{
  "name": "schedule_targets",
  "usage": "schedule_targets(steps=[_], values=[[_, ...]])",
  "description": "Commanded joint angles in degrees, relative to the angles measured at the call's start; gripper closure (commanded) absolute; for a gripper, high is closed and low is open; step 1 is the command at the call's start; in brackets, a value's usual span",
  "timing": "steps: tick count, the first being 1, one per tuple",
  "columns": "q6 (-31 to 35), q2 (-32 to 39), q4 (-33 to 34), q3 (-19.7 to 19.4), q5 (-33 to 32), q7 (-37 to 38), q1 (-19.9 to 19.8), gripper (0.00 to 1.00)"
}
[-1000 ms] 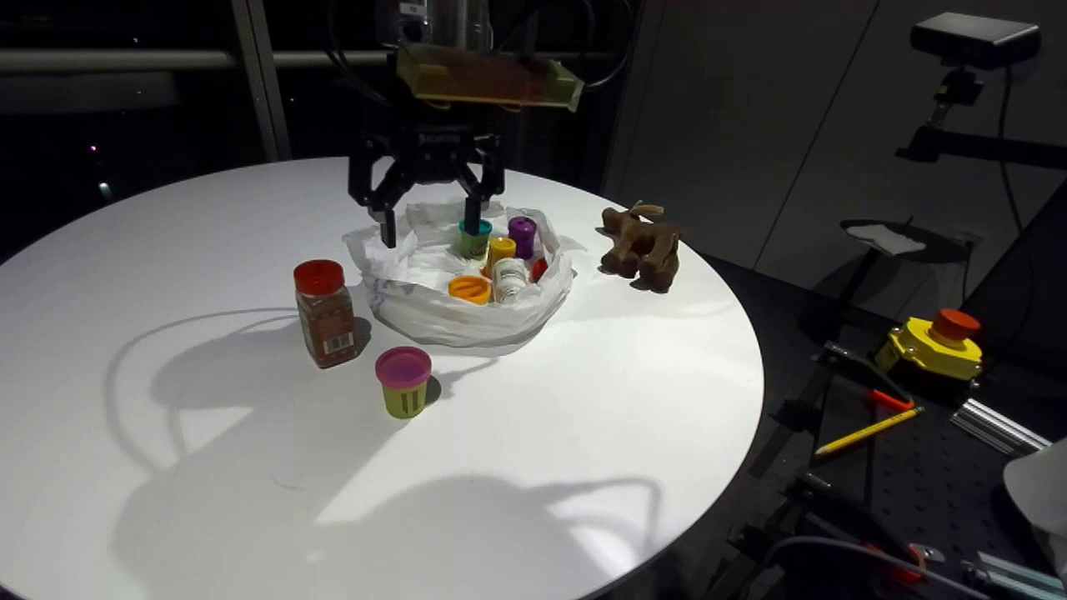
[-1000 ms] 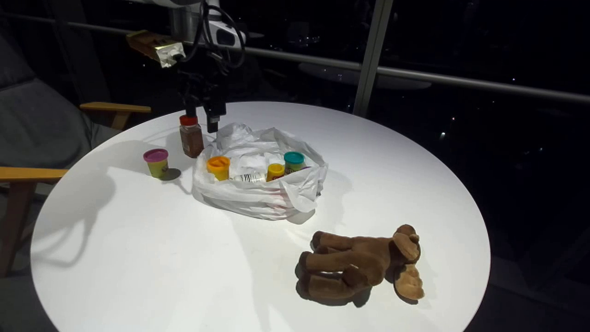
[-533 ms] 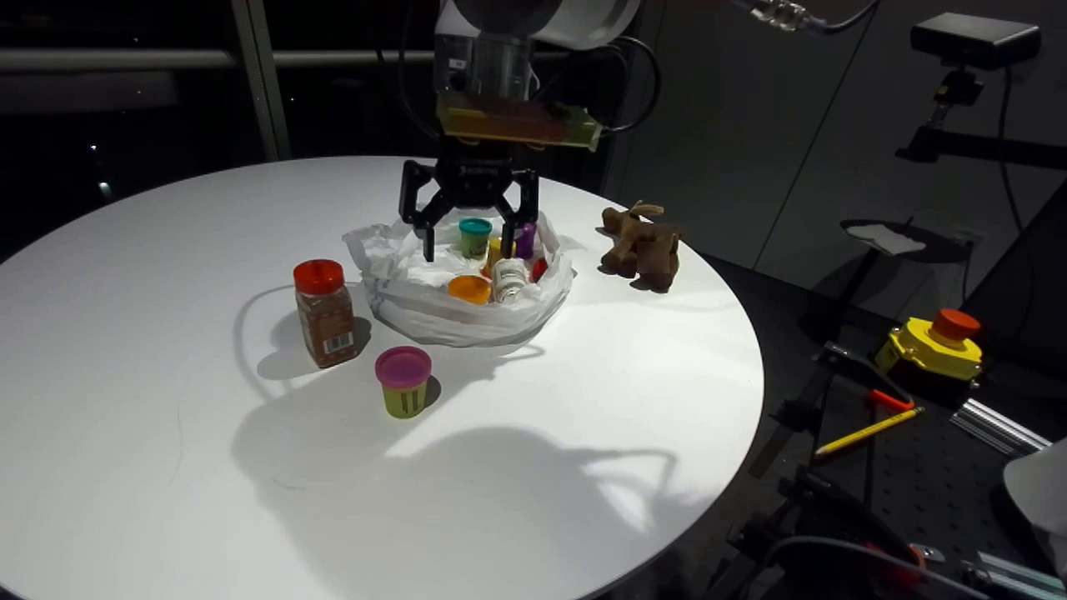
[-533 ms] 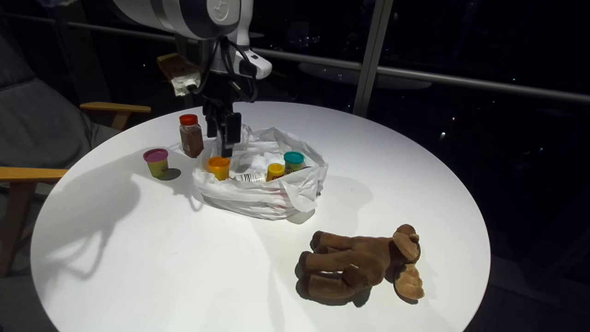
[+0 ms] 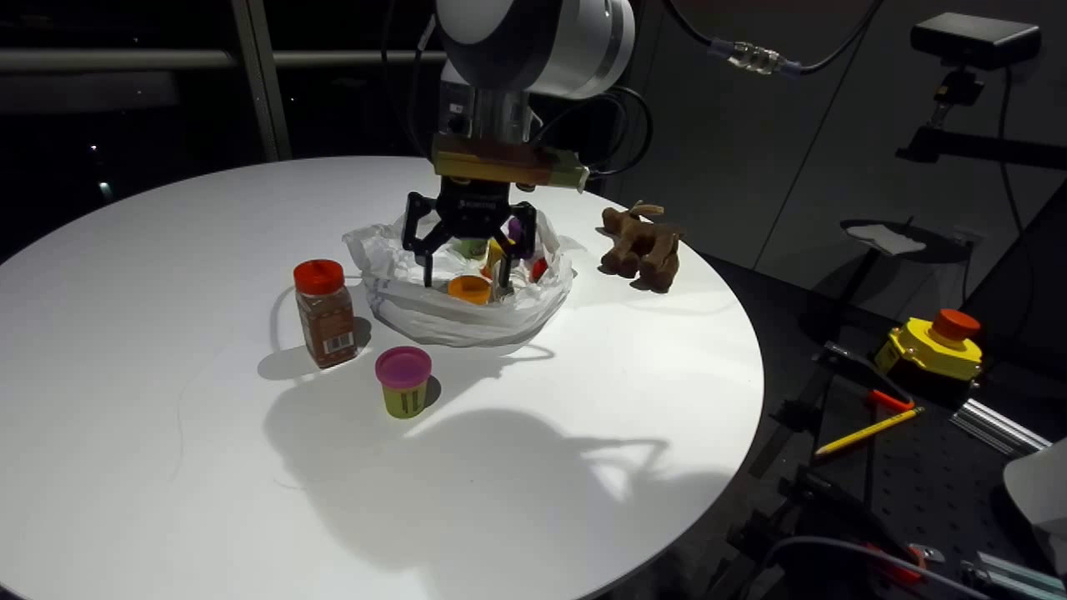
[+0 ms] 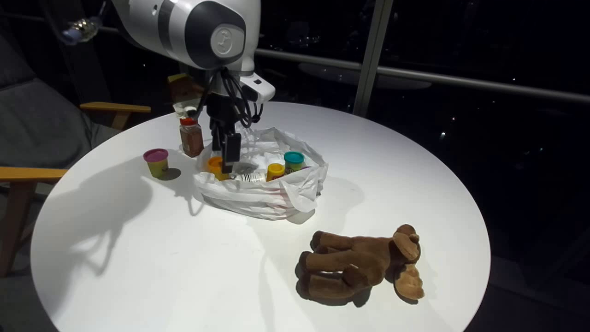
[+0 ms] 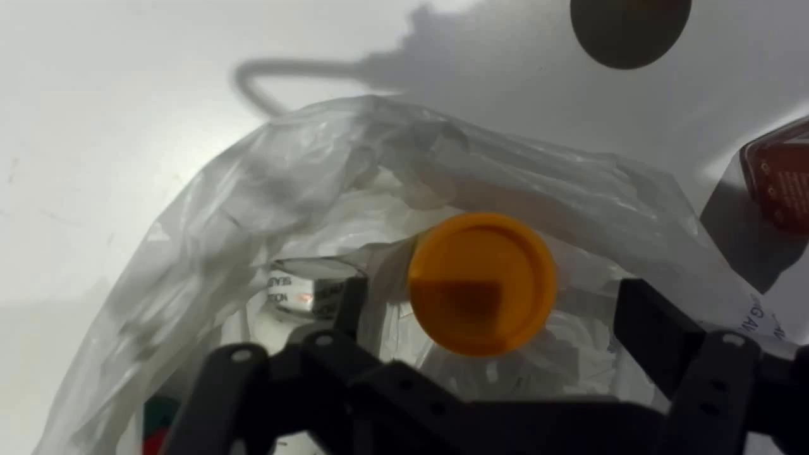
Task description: Remove the things from the plastic bag and put them on the table
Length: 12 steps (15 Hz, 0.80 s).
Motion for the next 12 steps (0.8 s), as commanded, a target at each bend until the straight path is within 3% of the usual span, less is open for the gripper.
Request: schedule_targets(steps=[1, 2, 4, 12], values=[[0.8, 1.6, 1.9, 0.3, 1.4, 1.5, -0.3, 0.00], [1.1, 1.6, 1.9, 0.3, 1.5, 1.7, -0.4, 0.00], [1.6, 1.3, 1.6, 0.5, 2.0, 1.7, -0.8, 0.28], [2.7, -5.5, -2.3, -1.1, 0.9, 3.2, -0.6, 0.95]])
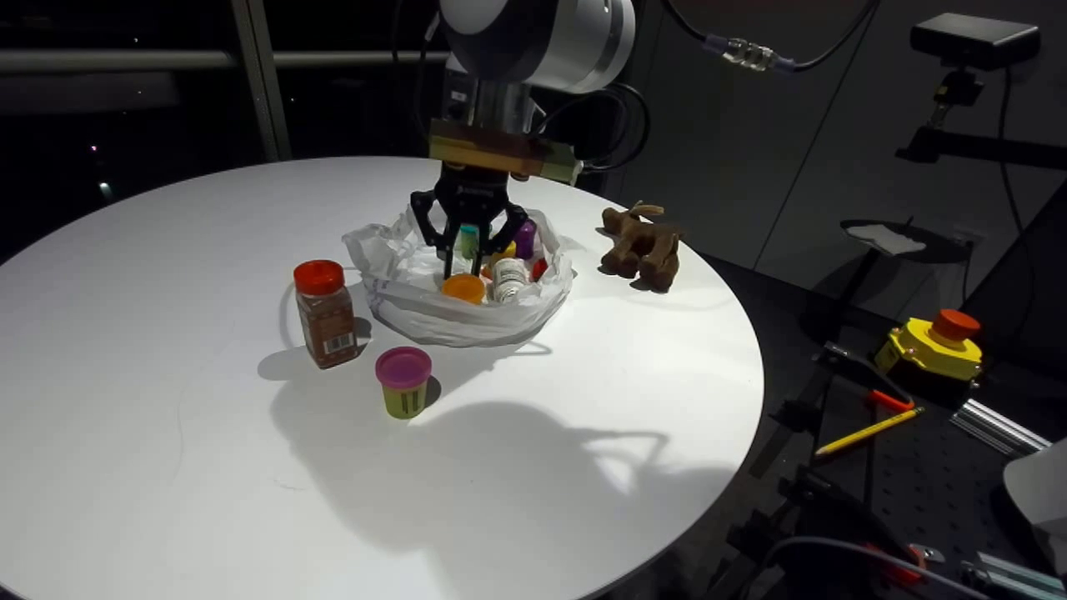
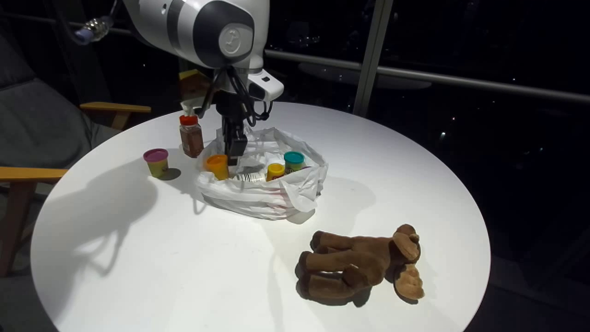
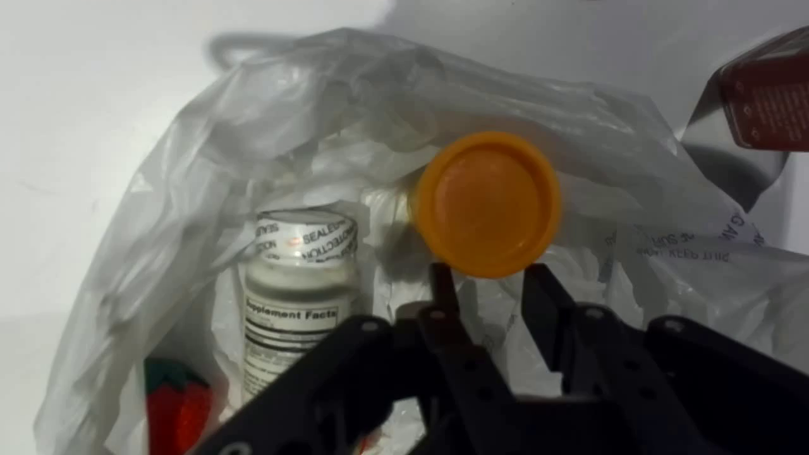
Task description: Remove the things from the plastic bag and put them on the table
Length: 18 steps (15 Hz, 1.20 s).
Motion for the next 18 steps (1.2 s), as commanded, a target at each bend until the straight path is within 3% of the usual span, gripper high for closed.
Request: schedule_targets(steps=[1, 6, 7, 9, 16, 17, 18], values=[[0.7, -6.8, -3.8, -1.3, -0.8, 1.9, 0.8, 0.98], [0.1, -13.9, -6.3, -3.3, -7.8, 6.8, 3.4, 0.96], [-0.3, -14.2, -6.3, -3.0, -8.9, 7.5, 3.4, 0.73], [-0.7, -13.4, -6.2, -1.9, -9.4, 7.5, 2.9, 0.65], [-2.0, -6.4, -3.6, 0.7, -7.7, 5.1, 2.6, 0.07], [-2.3, -5.4, -3.1, 0.7, -7.8, 5.2, 2.6, 0.01], [-2.4, -4.5, -2.8, 0.7, -7.9, 5.2, 2.7, 0.00]])
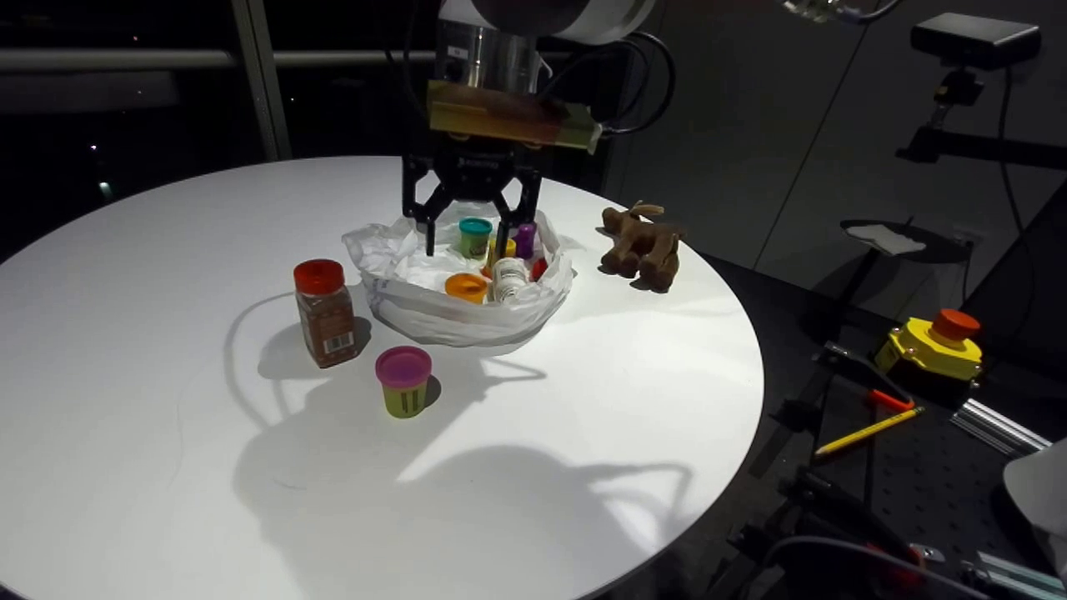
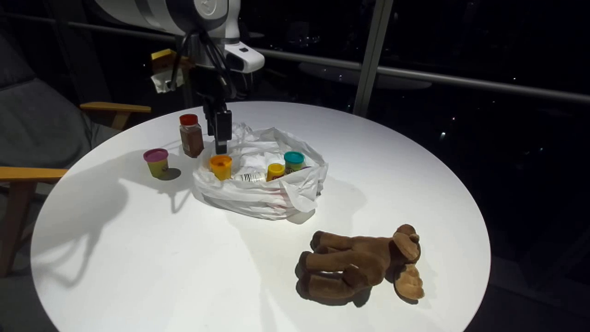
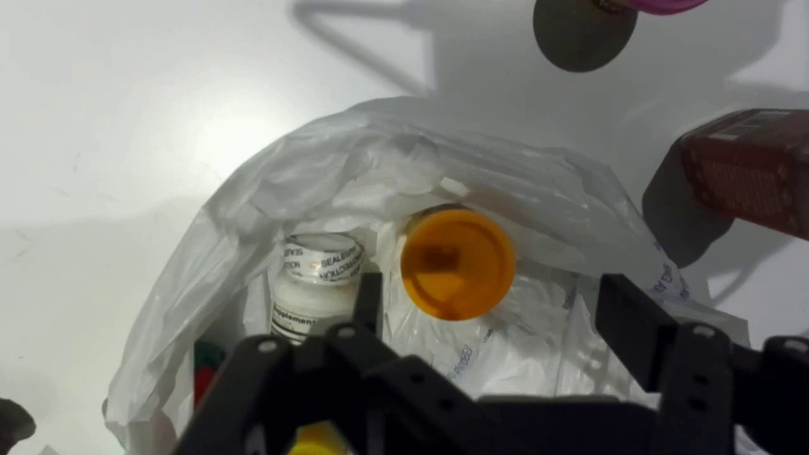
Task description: Remove the things from the plastic bag and put them on the table
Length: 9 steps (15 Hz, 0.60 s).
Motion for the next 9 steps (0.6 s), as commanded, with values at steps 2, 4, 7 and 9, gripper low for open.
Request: schedule_targets(steps=[2, 4, 7, 9], values=[[-1.7, 3.9, 3.4, 0.4, 0.3, -0.7, -0.1, 0.00], [-1.3, 5.2, 4.4, 0.2, 0.4, -0.7, -0.1, 0.00], [-1.2, 6.5, 5.8, 0.5, 1.2, -1.1, -0.6, 0.00], [-1.4, 7.2, 6.6, 0.5, 1.5, -1.1, -0.7, 0.00]])
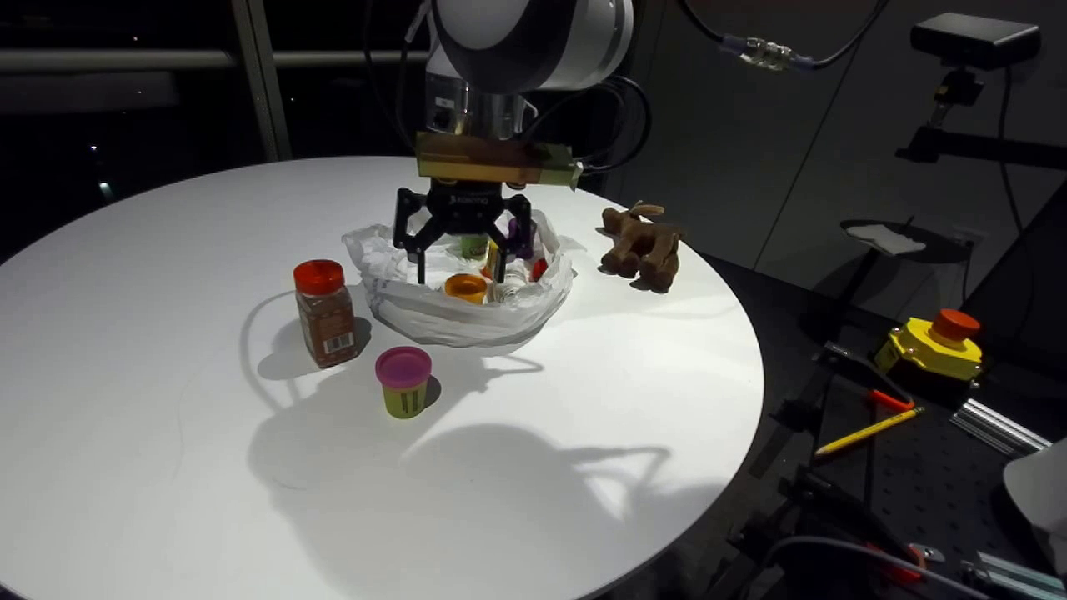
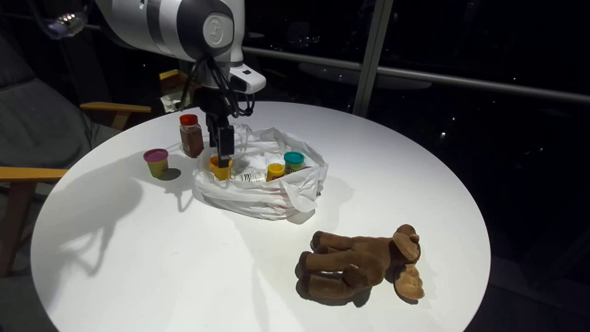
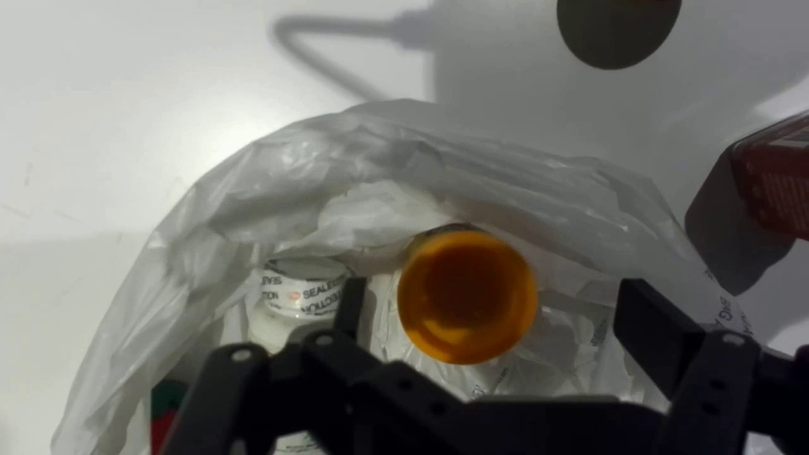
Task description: Remove the things from the plastic bag and put them on the table
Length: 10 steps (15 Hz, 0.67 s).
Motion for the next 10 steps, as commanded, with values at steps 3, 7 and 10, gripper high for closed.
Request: schedule_targets(steps=[3, 7, 10], values=[[-1.2, 2.4, 3.5, 0.4, 1.8, -1.2, -0.9, 0.00], [-1.3, 3.4, 3.7, 0.4, 2.4, -1.3, -1.3, 0.16], [-1.1, 3.1, 3.2, 0.5, 2.7, -1.3, -1.4, 0.44]])
